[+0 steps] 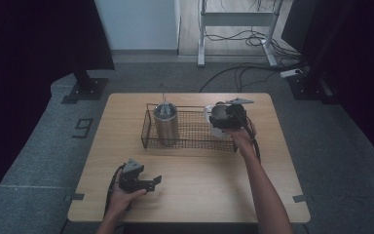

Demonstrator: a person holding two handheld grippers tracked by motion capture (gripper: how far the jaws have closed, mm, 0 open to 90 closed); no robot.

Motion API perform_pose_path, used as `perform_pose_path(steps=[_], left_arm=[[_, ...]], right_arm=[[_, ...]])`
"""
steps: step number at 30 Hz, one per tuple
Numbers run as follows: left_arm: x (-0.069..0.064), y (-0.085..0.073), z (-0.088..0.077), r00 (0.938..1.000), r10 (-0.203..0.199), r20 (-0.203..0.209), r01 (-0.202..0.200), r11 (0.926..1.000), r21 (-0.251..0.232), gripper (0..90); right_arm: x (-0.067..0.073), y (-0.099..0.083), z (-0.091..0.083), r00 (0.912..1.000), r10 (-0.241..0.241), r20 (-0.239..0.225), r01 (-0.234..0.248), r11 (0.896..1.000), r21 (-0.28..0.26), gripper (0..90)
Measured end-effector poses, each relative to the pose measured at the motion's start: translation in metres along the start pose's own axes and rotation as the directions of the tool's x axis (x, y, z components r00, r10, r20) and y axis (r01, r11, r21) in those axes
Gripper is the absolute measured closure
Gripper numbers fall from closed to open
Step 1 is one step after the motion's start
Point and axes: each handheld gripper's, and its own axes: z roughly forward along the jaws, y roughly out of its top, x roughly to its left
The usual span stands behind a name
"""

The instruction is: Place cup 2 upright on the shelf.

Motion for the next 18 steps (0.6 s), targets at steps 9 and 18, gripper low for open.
perform_pose_path(steps=[9,18], left_arm=[[0.001,0.000,0.000,1.0000,0.000,0.000,0.000,1.0000,0.002,8.8],[0.001,0.000,0.000,1.0000,-0.001,0.002,0.001,1.0000,0.003,8.9]], right_arm=[[0.002,-0.007,0.012,0.9999,-0.012,-0.002,0.012,0.999,0.036,6.3],[0.005,-0.011,0.020,0.9998,-0.020,-0.002,0.020,0.997,0.068,6.3]])
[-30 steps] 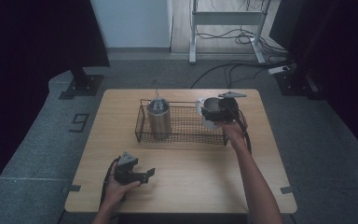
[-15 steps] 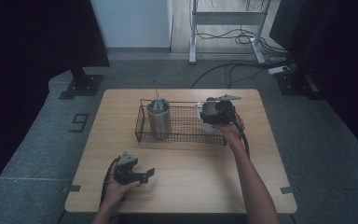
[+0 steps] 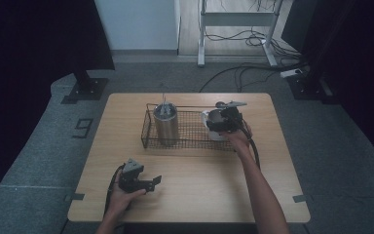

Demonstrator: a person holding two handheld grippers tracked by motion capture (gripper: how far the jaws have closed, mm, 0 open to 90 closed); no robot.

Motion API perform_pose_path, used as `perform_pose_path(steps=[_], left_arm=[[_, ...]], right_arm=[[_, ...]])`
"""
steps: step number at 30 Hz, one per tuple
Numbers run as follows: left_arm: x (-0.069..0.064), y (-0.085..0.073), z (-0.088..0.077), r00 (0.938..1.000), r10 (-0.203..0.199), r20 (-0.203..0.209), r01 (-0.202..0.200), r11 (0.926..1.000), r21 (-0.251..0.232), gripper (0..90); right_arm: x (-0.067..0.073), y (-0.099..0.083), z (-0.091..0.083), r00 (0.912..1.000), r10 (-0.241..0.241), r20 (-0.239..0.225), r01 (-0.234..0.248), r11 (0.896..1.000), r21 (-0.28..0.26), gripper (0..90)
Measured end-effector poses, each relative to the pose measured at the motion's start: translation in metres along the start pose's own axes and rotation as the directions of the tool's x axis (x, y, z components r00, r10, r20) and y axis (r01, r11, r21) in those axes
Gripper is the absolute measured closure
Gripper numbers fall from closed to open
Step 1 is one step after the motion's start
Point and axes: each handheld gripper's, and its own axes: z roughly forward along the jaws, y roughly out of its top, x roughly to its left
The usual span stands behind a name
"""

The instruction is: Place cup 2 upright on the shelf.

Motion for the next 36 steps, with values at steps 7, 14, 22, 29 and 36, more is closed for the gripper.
perform_pose_path(steps=[7,14,22,29,36], left_arm=[[0.000,0.000,0.000,1.0000,0.000,0.001,0.000,1.0000,0.003,8.9],[0.000,0.000,0.000,1.0000,0.001,0.002,-0.001,1.0000,0.005,8.9],[0.000,0.000,0.000,1.0000,0.001,0.003,-0.001,1.0000,0.007,8.9],[0.000,0.000,0.000,1.0000,0.001,0.003,-0.001,1.0000,0.007,8.9],[-0.001,-0.001,0.001,1.0000,0.004,0.006,-0.004,0.9999,0.010,9.0]], right_arm=[[0.002,-0.003,0.006,1.0000,-0.006,-0.002,0.006,1.000,0.026,6.3],[0.002,-0.005,0.010,1.0000,-0.009,-0.002,0.009,0.998,0.054,6.3],[0.003,-0.007,0.015,1.0000,-0.008,0.000,0.008,0.997,0.076,6.3],[0.003,-0.010,0.019,0.9998,-0.008,0.018,0.006,0.995,0.103,6.2],[0.003,-0.010,0.020,0.9996,-0.014,0.022,0.012,0.993,0.117,6.1]])
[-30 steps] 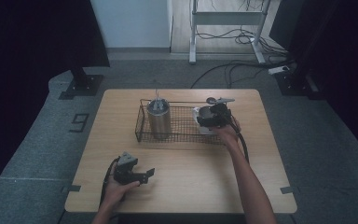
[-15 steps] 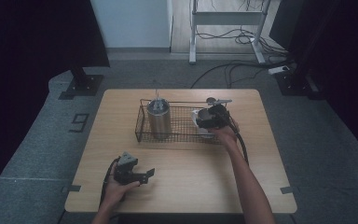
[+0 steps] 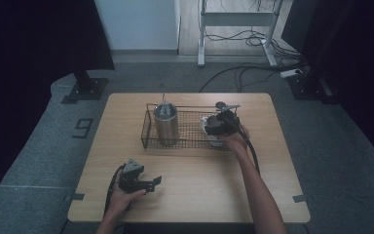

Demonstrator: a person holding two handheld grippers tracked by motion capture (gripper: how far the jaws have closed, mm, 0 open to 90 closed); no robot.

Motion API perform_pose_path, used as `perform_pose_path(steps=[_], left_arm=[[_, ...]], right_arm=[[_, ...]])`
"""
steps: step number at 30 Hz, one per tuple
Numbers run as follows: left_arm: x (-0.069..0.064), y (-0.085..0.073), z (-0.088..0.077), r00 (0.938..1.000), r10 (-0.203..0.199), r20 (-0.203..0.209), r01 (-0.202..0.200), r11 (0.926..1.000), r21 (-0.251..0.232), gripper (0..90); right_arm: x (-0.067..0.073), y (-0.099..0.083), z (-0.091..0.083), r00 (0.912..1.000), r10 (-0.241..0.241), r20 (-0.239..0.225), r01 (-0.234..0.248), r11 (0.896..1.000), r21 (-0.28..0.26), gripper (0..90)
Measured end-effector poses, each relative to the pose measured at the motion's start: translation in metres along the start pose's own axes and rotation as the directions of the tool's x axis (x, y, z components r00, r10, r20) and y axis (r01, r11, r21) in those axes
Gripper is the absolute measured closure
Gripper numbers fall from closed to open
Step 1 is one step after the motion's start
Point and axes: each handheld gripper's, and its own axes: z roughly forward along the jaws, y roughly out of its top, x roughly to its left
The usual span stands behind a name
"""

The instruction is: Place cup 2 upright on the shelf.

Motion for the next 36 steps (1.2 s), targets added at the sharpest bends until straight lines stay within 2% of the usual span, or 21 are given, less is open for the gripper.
perform_pose_path(steps=[6,7,10,16,19,25,28,34,36], left_arm=[[0.000,0.000,0.000,1.0000,0.000,0.002,0.000,1.0000,0.001,9.0],[-0.001,0.000,0.000,1.0000,0.002,0.003,-0.002,1.0000,0.003,9.0],[-0.001,0.000,0.000,1.0000,0.005,0.005,-0.005,1.0000,0.004,9.0],[-0.001,0.000,0.001,1.0000,0.006,0.006,-0.006,1.0000,0.008,9.0],[-0.001,0.000,0.000,1.0000,0.005,0.005,-0.005,1.0000,0.005,9.0],[-0.001,0.000,0.000,1.0000,0.004,0.005,-0.004,1.0000,0.005,9.0],[-0.002,0.000,0.000,1.0000,0.006,0.005,-0.006,1.0000,0.007,9.0],[-0.002,0.000,0.001,1.0000,0.005,0.005,-0.005,1.0000,0.006,9.0],[-0.002,0.000,0.000,1.0000,0.004,0.004,-0.004,1.0000,0.006,9.0]], right_arm=[[0.001,0.000,-0.002,0.9996,-0.026,0.006,0.026,0.999,0.031,5.7],[0.001,0.000,-0.003,0.9992,-0.037,0.013,0.036,0.998,0.055,5.3],[0.001,0.000,-0.004,0.9980,-0.058,0.026,0.056,0.995,0.082,5.4],[-0.001,0.000,-0.006,0.9990,-0.043,0.010,0.043,0.996,0.078,3.8],[-0.001,0.001,-0.009,0.9996,-0.028,0.000,0.028,0.998,0.053,1.5],[-0.002,0.003,-0.024,0.9997,-0.015,-0.018,0.014,0.999,-0.043,0.0],[-0.001,0.002,-0.033,0.9995,-0.011,-0.029,0.008,0.995,-0.103,0.0],[-0.002,-0.002,-0.045,0.9995,-0.005,-0.030,0.000,0.989,-0.147,0.0],[-0.003,-0.008,-0.053,0.9990,0.007,-0.043,-0.015,0.982,-0.188,1.7]])
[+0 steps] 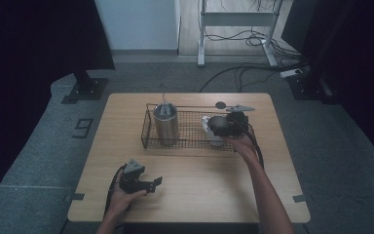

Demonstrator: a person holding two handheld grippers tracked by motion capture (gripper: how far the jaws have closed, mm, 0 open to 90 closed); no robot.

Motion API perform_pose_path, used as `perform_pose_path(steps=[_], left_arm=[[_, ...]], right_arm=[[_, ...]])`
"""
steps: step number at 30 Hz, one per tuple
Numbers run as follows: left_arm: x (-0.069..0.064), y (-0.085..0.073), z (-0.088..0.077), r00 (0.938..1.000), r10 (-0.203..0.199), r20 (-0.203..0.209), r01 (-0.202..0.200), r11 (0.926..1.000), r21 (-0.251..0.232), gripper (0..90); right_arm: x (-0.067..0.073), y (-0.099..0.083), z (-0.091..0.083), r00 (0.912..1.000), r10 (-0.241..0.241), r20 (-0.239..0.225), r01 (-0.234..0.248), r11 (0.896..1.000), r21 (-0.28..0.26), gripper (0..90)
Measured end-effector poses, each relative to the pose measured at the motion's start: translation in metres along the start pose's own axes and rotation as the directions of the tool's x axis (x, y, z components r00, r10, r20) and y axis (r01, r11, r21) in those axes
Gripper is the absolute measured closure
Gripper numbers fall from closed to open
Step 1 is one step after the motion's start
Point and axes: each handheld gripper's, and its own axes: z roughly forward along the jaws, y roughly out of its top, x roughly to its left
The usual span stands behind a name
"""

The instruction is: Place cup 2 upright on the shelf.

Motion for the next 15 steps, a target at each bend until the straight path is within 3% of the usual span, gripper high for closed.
perform_pose_path(steps=[6,15], left_arm=[[0.000,0.000,0.000,1.0000,0.004,-0.001,-0.004,1.0000,0.001,9.0],[-0.001,0.000,0.001,1.0000,0.007,-0.005,-0.007,1.0000,0.004,9.0]], right_arm=[[-0.001,-0.012,-0.022,0.9998,0.005,-0.018,-0.006,0.999,-0.048,3.1],[0.004,-0.037,-0.050,0.9989,-0.010,-0.045,0.007,0.998,-0.067,4.9]])
